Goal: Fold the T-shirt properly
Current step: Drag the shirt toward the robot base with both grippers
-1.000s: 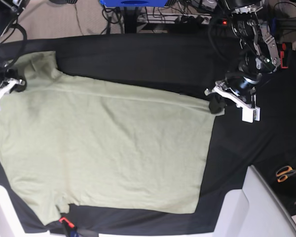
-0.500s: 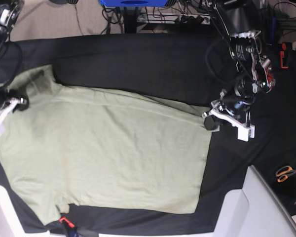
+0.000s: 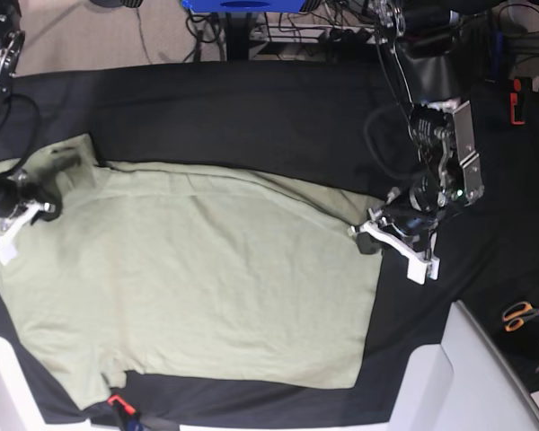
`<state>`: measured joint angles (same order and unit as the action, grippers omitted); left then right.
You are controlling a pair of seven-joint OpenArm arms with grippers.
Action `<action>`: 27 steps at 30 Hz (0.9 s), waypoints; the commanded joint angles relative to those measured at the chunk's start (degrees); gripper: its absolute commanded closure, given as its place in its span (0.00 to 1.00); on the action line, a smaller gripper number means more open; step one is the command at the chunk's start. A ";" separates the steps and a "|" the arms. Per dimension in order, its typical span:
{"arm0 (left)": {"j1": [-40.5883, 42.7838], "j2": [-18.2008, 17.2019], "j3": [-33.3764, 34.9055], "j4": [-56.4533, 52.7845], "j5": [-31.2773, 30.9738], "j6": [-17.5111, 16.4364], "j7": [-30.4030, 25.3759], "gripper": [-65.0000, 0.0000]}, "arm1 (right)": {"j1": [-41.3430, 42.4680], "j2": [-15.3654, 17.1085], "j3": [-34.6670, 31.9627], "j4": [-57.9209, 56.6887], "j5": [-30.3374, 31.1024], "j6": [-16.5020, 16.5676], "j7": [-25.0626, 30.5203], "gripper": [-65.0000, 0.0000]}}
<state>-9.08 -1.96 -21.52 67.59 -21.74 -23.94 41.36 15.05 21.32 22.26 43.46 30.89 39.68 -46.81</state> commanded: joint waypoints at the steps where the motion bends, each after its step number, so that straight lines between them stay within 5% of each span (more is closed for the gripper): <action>1: -1.95 0.24 -0.06 0.32 -0.64 -0.54 -1.14 1.00 | 1.61 1.32 0.11 -0.08 0.80 0.32 2.02 1.00; 9: -6.26 0.24 0.02 -1.79 -0.20 -0.54 -1.58 1.00 | 2.23 1.32 0.11 -2.54 0.80 0.32 9.84 1.00; 27: -10.39 0.51 -0.50 -15.07 -0.64 -0.54 -16.44 1.00 | 3.02 0.61 2.93 -2.63 1.24 0.32 18.81 1.00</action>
<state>-18.02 -1.17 -22.06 51.77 -21.32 -23.94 26.28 16.60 20.62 24.84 40.05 31.05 39.53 -29.58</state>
